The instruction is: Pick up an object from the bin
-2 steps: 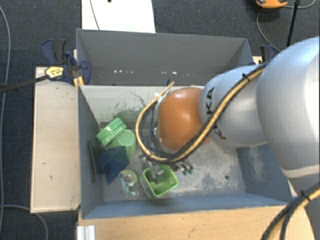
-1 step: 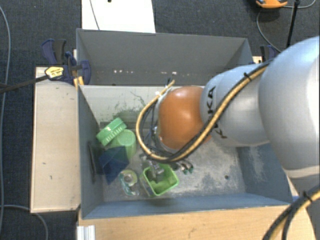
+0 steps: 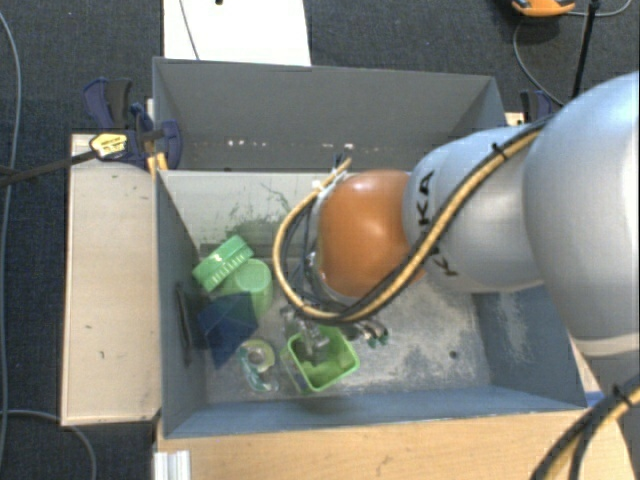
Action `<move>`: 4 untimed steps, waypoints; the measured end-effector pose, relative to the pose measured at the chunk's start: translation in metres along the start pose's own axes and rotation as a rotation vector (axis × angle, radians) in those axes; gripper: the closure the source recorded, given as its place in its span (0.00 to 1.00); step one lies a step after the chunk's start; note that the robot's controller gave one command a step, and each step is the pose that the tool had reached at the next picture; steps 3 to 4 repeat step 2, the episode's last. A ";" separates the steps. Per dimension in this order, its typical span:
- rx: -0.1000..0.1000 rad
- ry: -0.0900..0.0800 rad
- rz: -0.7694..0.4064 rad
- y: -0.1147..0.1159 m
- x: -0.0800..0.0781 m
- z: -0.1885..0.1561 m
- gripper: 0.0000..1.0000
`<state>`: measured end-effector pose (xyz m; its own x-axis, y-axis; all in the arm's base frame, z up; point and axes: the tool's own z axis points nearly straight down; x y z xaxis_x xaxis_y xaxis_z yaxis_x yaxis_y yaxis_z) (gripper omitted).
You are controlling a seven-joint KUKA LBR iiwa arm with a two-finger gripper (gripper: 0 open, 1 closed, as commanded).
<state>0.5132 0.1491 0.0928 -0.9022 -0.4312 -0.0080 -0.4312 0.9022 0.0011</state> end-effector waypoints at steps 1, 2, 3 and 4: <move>-0.001 0.003 0.001 0.000 0.001 -0.013 1.00; -0.001 0.005 0.001 0.000 0.001 -0.033 1.00; -0.001 0.005 0.001 0.000 0.001 -0.033 1.00; -0.001 0.005 0.001 0.000 0.001 -0.033 1.00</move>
Offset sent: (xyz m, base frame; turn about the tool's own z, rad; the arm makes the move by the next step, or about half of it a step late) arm 0.0000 -0.0001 0.0976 0.0000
